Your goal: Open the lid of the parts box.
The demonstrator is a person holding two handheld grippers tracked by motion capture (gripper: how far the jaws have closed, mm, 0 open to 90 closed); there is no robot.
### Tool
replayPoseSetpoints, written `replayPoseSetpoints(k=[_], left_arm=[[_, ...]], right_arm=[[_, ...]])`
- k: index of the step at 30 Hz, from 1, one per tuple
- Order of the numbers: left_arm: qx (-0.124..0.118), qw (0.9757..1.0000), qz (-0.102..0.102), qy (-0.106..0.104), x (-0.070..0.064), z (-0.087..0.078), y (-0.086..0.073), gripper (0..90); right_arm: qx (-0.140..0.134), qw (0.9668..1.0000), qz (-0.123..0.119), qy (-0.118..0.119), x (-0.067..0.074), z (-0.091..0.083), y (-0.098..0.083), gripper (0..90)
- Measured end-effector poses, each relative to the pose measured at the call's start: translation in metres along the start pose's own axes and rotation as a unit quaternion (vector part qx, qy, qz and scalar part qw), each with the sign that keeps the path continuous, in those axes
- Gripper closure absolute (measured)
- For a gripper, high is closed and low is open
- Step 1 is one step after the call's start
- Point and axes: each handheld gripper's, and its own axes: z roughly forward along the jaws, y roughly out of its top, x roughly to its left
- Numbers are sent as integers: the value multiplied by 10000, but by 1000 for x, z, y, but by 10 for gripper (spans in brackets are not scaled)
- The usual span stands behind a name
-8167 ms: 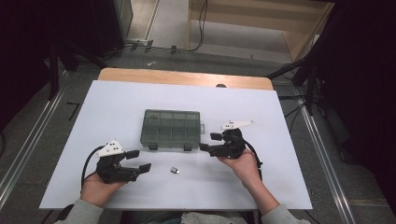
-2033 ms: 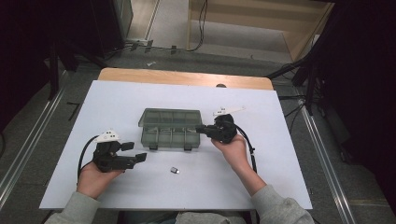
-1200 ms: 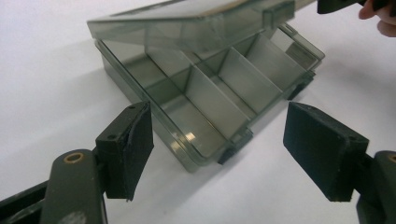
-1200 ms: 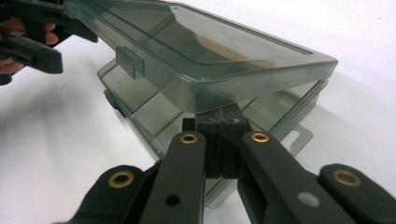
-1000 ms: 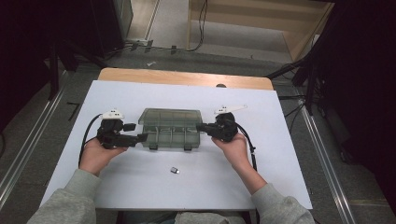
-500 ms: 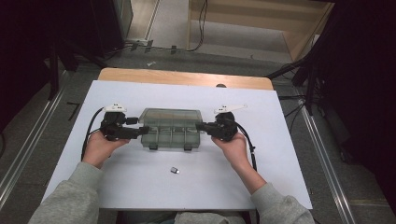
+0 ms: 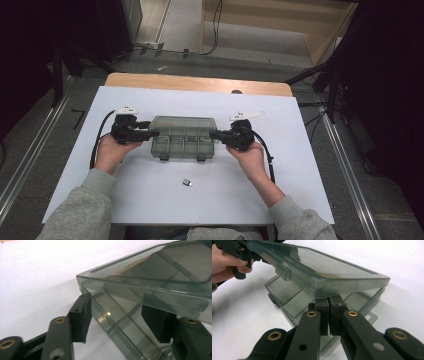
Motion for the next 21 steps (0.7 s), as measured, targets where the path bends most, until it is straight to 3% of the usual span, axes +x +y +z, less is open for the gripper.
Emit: replayPoseSetpoints(k=[3, 6, 15, 21], left_arm=[[-70, 9999, -95, -12, -1, -1, 1, 513], [-105, 9999, -55, 10, -1, -1, 1, 528], [-302, 9991, -291, -46, 0, -1, 3, 537], [-317, 9992, -228, 20, -1, -2, 3, 537]], right_arm=[[7, 10000, 4, 2, 0, 0, 0, 844], [6, 10000, 2, -3, 0, 0, -1, 836], [73, 9997, 1, -214, -6, -2, -7, 765], [90, 9994, 41, -341, -11, -1, -9, 712]])
